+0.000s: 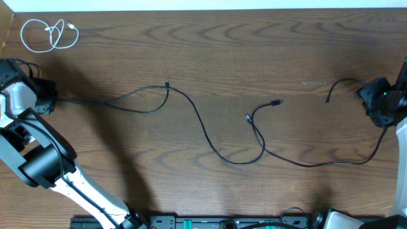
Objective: Untangle cables
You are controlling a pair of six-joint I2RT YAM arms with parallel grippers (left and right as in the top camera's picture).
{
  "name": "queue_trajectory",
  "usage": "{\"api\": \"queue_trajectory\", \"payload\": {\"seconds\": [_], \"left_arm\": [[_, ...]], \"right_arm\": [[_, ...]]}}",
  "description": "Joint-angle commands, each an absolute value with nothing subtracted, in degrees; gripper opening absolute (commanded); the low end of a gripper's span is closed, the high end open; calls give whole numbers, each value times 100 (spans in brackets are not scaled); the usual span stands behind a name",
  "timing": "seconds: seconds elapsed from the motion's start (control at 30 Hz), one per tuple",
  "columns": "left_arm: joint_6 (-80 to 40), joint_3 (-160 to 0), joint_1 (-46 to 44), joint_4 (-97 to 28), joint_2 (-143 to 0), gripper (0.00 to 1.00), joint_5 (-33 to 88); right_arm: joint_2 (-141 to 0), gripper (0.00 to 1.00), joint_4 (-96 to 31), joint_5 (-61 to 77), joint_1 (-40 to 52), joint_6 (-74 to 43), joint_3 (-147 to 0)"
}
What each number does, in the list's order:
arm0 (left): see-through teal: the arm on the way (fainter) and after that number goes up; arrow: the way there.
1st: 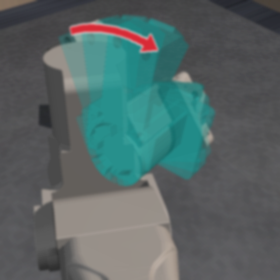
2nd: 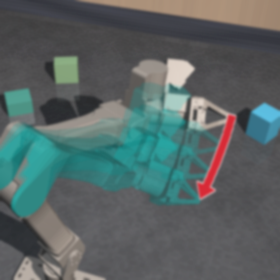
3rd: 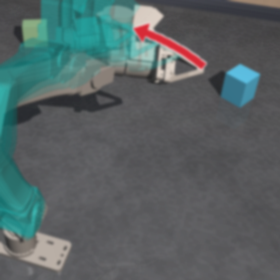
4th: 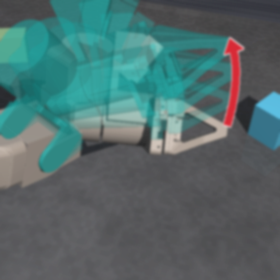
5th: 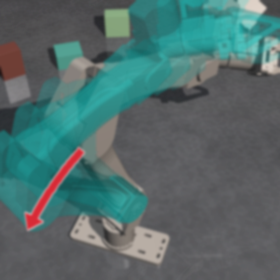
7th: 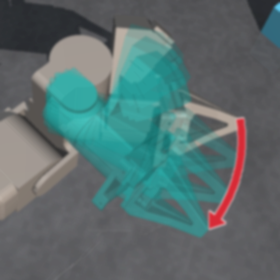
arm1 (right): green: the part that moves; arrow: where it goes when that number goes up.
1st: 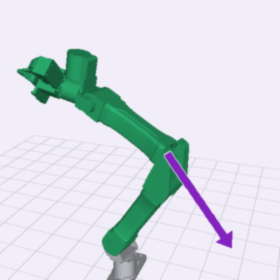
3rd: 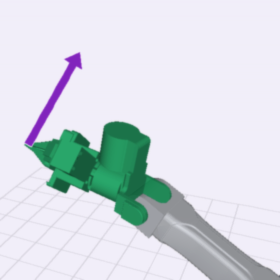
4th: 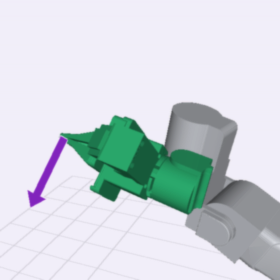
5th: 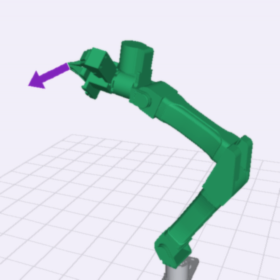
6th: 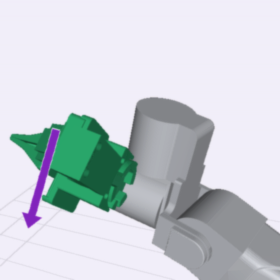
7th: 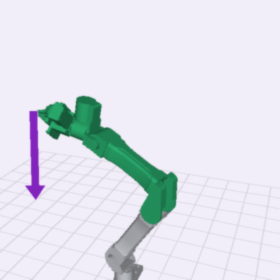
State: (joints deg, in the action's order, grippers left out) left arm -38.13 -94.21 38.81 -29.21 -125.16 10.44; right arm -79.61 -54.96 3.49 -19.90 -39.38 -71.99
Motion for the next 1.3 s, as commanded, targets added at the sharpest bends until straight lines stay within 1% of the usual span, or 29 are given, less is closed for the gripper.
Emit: {"api": "queue_trajectory", "payload": {"seconds": [0.0,0.17,0.2,0.27,0.33,0.37,0.5,0.63,0.7,0.83,0.93,1.0,1.07,1.17,1.2,1.27], "left_arm": [[-3822,-9666,3883,-2882,-12584,8,1092],[-3817,-9666,3894,-3044,-12584,8,139],[-3817,-9666,3909,-3087,-12584,14,43],[-3710,-9666,3938,-3118,-12584,48,47],[-3356,-9668,3957,-3122,-12554,88,89],[-3197,-9668,3957,-3144,-12525,95,78],[-3114,-9679,3957,-3424,-12162,95,-242],[-3317,-9679,3955,-3610,-11524,96,-110],[-3437,-9679,3938,-3669,-11155,96,276],[-3503,-9679,3872,-3736,-10479,96,1715],[-3496,-9679,3706,-4069,-10141,96,2781],[-3310,-9679,3481,-4449,-10029,96,3334],[-2827,-9677,3155,-4884,-10018,96,3750],[-1911,-9609,2473,-5640,-10044,96,3824],[-1369,-9483,1955,-5955,-10060,96,3811],[-1004,-9354,1441,-6163,-10092,96,3767]], "right_arm": [[-7996,57,-5511,427,-1940,-3870,-7214],[-7996,57,-5518,471,-1940,-3863,-7214],[-7996,57,-5531,469,-1940,-3863,-7214],[-7996,58,-5546,469,-1940,-3863,-7214],[-7996,58,-5546,469,-1940,-3863,-7214],[-7996,58,-5546,469,-1940,-3863,-7214],[-7996,62,-5524,471,-1940,-3516,-7214],[-7996,67,-5533,519,-1940,-3437,-7212],[-7999,68,-5522,683,-1940,-3385,-7212],[-8038,69,-5489,1057,-1940,-3070,-7210],[-8103,72,-5509,1140,-1938,-2882,-7210],[-8167,75,-5511,1236,-1933,-2742,-7210],[-8248,80,-5502,1481,-1900,-2545,-7210],[-8377,86,-5461,1986,-1798,-2158,-7210],[-8471,89,-5463,2202,-1669,-1942,-7210],[-8562,91,-5465,2270,-1487,-1806,-7210]]}}
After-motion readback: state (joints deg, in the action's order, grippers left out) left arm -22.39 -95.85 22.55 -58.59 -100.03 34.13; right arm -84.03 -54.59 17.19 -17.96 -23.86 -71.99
